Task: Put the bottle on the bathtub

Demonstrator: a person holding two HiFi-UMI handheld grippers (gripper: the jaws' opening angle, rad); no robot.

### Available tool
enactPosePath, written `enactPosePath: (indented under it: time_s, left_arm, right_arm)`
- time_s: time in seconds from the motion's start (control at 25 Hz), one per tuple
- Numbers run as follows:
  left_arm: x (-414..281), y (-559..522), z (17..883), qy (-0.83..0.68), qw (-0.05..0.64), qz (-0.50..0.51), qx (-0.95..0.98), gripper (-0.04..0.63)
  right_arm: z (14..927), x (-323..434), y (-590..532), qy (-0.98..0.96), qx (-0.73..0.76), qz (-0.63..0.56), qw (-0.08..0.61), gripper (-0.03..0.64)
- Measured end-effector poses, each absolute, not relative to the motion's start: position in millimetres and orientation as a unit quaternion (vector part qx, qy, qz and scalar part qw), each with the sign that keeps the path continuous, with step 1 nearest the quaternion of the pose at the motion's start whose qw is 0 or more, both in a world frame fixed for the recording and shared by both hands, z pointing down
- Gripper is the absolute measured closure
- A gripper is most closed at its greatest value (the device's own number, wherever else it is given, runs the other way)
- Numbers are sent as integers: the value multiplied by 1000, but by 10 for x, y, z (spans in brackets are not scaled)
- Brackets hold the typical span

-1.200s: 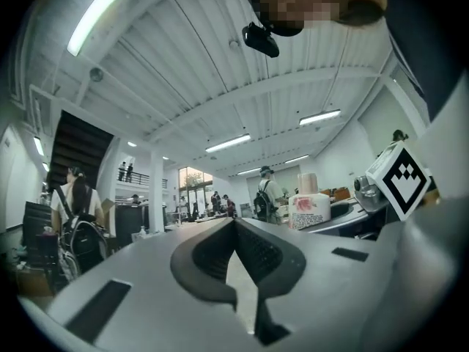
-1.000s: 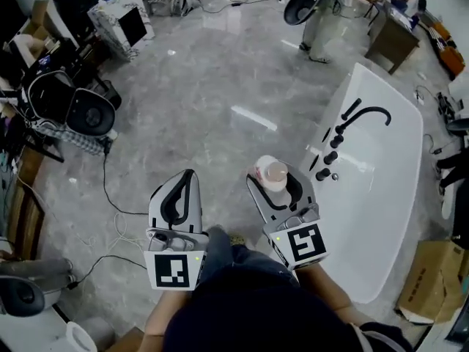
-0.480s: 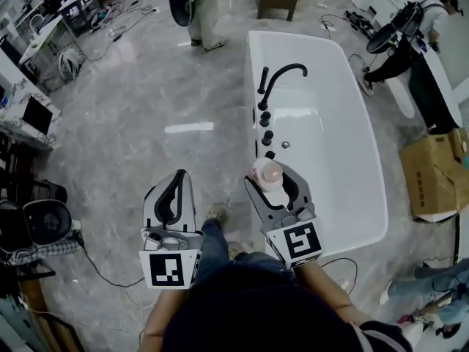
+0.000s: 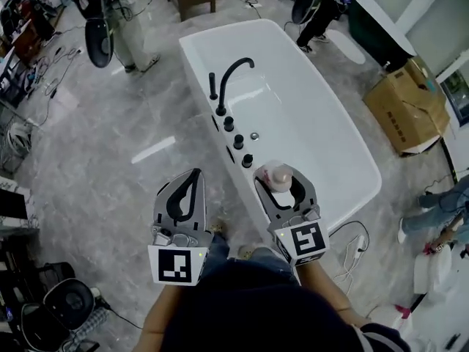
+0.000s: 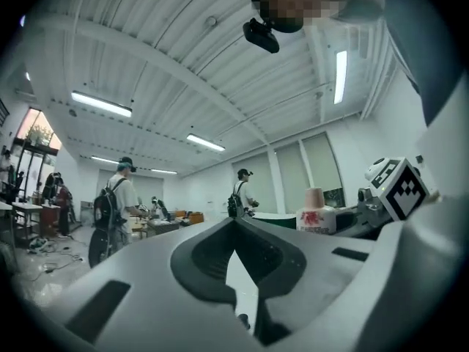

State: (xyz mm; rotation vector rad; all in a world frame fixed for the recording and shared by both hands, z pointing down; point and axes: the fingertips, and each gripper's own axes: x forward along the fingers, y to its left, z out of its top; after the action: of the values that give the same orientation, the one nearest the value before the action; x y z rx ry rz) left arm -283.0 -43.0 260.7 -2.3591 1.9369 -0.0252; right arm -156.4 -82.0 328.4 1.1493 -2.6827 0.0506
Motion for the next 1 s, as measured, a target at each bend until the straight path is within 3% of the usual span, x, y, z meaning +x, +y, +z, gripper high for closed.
enactPosePath:
  time_s: [0.44, 1.0]
  left_arm:
    - [-2707, -953, 2929, 514, 11, -19, -858, 575]
    - [-2419, -1440, 3869, 435, -22, -93, -895, 575]
  right_arm:
    - [3683, -1367, -1021, -851, 499, 65, 148, 377]
    - [4770, -1267, -1392, -833, 499, 101, 216, 377]
